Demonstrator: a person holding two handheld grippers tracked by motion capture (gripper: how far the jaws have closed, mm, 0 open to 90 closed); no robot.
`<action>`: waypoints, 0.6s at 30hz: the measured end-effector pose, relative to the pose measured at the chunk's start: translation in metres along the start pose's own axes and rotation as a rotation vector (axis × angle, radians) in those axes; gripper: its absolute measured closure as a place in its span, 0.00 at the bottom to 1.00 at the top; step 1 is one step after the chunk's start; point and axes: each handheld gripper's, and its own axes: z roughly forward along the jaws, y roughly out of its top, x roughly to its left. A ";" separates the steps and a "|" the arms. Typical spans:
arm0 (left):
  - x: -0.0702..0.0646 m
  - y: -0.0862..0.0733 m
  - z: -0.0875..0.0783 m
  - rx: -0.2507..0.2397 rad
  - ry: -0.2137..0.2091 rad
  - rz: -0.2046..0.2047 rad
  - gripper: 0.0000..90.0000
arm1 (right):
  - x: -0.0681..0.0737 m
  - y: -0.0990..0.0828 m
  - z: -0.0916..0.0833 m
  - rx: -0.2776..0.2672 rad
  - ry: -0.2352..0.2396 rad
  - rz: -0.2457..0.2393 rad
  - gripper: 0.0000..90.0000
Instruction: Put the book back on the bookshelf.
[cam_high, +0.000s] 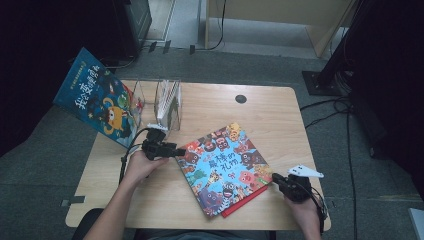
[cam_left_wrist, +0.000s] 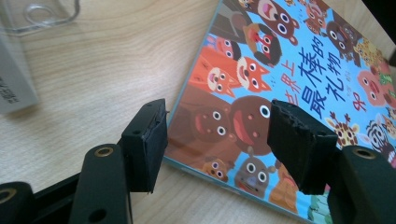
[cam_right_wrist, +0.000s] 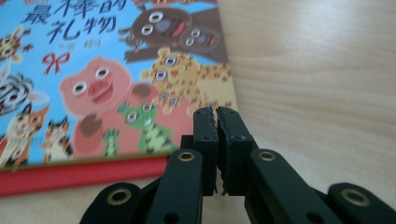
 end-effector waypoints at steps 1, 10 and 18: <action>0.000 0.000 0.000 0.000 0.000 0.000 0.42 | 0.000 0.000 0.000 0.000 0.000 0.000 0.97; -0.003 -0.002 0.008 0.068 0.019 0.005 0.43 | -0.006 -0.003 0.002 0.021 -0.004 -0.002 0.97; -0.008 -0.006 0.005 0.114 0.012 0.012 0.44 | -0.015 0.006 0.011 0.007 -0.001 0.028 0.99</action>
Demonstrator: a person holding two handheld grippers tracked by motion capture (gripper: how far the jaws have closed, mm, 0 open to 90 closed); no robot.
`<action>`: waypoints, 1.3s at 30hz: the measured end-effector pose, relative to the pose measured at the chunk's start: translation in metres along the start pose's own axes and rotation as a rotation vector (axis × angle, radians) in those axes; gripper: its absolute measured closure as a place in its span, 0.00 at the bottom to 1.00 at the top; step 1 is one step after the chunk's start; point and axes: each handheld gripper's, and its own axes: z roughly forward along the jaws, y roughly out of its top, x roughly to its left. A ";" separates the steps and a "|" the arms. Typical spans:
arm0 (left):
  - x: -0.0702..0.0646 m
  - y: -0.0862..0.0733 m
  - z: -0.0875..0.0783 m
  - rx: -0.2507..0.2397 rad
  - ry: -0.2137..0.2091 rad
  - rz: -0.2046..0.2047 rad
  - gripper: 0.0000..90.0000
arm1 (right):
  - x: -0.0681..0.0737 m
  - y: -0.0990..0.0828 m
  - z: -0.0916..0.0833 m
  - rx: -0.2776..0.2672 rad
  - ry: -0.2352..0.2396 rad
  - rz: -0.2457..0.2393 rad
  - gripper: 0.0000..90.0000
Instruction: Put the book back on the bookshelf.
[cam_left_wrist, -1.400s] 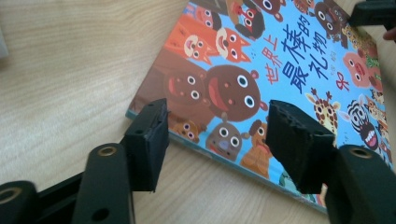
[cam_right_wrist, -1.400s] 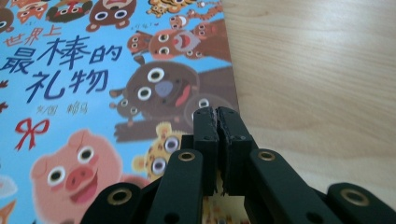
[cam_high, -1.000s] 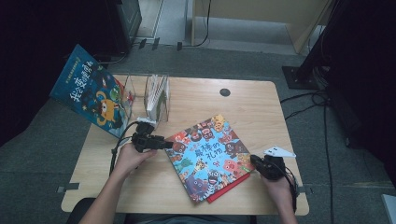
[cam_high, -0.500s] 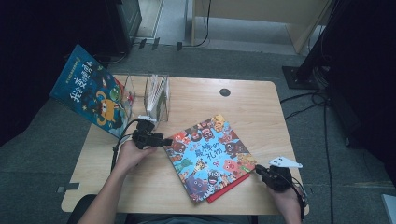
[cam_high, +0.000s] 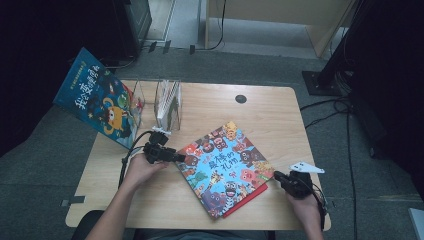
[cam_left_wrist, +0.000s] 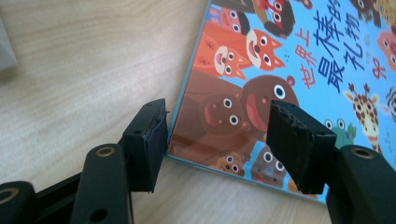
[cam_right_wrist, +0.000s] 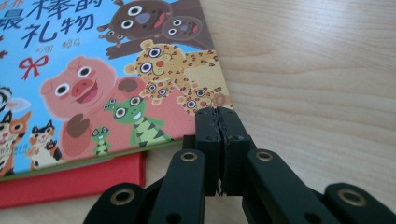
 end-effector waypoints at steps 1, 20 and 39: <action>-0.001 0.000 0.000 0.007 0.002 0.001 0.44 | 0.000 0.000 0.000 0.000 0.000 0.000 0.99; -0.007 -0.022 -0.010 -0.004 -0.015 -0.036 0.44 | -0.009 0.029 0.030 -0.012 0.017 0.004 0.99; -0.008 -0.036 -0.019 -0.016 -0.034 -0.093 0.47 | -0.013 0.052 0.057 -0.033 0.053 -0.016 1.00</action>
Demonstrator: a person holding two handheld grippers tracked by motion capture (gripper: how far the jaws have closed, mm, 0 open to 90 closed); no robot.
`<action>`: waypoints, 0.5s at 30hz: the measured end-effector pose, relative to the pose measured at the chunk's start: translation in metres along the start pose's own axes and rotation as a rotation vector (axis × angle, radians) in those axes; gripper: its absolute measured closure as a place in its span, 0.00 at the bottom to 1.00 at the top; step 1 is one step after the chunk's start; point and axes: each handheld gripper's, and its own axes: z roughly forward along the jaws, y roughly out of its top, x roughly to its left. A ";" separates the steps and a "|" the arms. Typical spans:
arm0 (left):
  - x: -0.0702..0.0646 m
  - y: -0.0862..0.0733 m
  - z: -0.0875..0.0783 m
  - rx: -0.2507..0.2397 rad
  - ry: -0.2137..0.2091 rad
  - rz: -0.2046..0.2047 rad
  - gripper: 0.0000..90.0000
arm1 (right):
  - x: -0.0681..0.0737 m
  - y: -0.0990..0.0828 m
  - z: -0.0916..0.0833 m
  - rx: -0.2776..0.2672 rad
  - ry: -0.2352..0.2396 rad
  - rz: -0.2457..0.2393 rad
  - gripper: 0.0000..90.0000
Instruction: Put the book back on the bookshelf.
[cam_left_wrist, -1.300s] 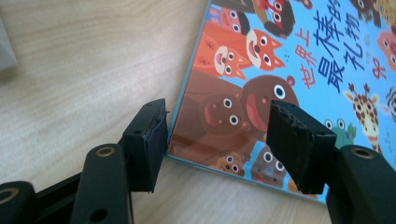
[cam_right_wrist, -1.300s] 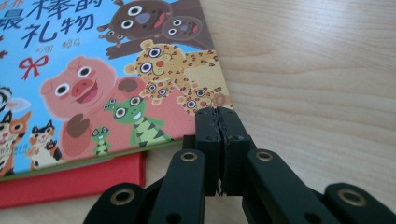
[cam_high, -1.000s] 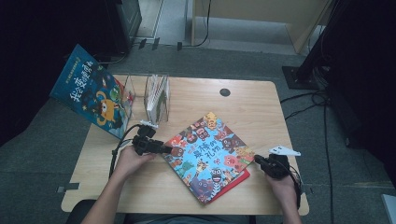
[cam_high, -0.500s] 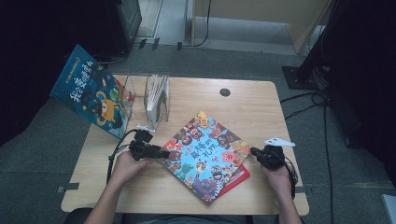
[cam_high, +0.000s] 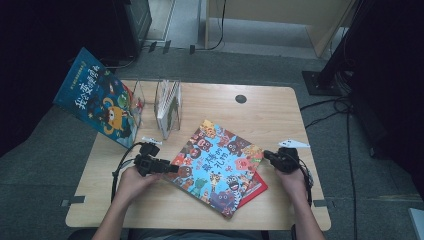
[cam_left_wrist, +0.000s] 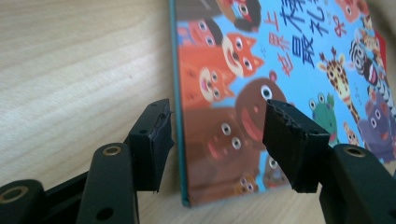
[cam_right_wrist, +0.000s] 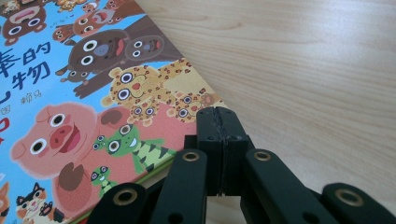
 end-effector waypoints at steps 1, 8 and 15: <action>0.000 0.001 0.001 0.001 0.002 0.002 0.47 | -0.001 0.001 0.002 -0.007 0.003 -0.003 1.00; -0.005 0.003 0.007 0.029 0.017 0.020 0.47 | 0.000 0.012 0.016 -0.013 0.008 -0.014 1.00; -0.010 -0.004 0.002 0.042 0.019 0.024 0.50 | 0.001 0.017 0.021 -0.011 0.007 0.003 1.00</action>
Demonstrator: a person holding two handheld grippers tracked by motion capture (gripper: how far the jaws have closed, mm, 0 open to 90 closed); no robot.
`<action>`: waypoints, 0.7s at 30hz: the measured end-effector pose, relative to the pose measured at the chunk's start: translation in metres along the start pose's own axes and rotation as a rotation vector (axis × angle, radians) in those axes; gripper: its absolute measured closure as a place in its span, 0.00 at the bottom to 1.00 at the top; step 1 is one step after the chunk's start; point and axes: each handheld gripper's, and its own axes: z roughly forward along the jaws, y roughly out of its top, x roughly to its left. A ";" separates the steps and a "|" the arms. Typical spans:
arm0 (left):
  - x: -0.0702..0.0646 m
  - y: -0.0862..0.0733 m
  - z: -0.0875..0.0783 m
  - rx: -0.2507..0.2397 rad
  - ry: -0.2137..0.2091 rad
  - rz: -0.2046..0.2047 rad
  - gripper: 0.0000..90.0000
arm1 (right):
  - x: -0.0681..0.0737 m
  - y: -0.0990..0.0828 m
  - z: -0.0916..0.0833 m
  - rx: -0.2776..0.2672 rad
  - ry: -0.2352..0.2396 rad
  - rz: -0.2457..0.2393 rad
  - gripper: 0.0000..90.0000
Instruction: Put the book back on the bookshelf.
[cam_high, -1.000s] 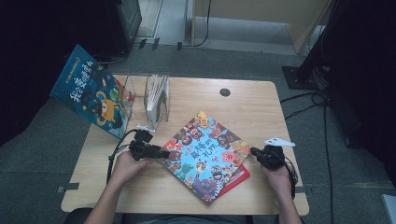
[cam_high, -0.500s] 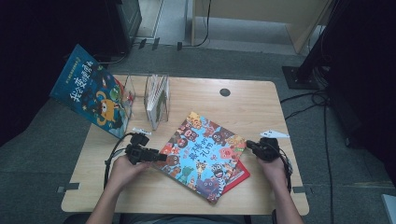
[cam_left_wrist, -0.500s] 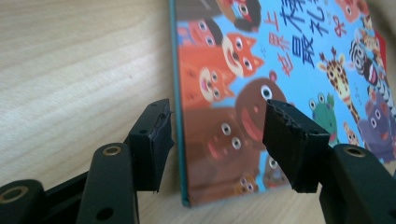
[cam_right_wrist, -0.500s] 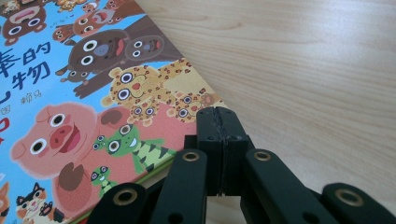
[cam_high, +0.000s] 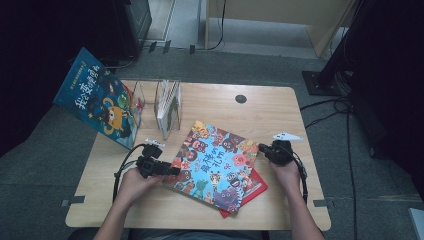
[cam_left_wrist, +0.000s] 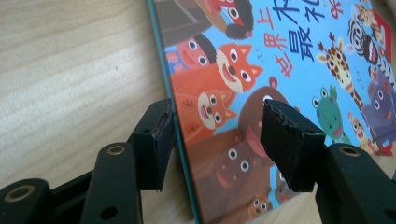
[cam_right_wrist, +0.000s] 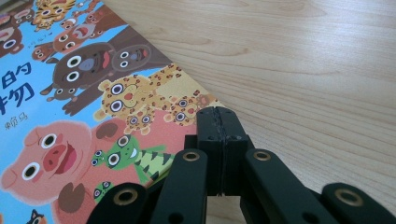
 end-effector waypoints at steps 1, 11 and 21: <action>0.000 0.000 -0.002 -0.011 -0.005 0.001 0.51 | 0.000 0.000 -0.001 -0.001 0.001 0.004 0.99; 0.010 0.009 -0.008 -0.068 0.067 -0.033 0.47 | 0.015 -0.010 -0.016 0.018 0.038 -0.011 1.00; 0.016 0.028 0.003 -0.048 0.027 -0.027 0.45 | 0.028 -0.021 -0.024 0.032 0.052 -0.037 1.00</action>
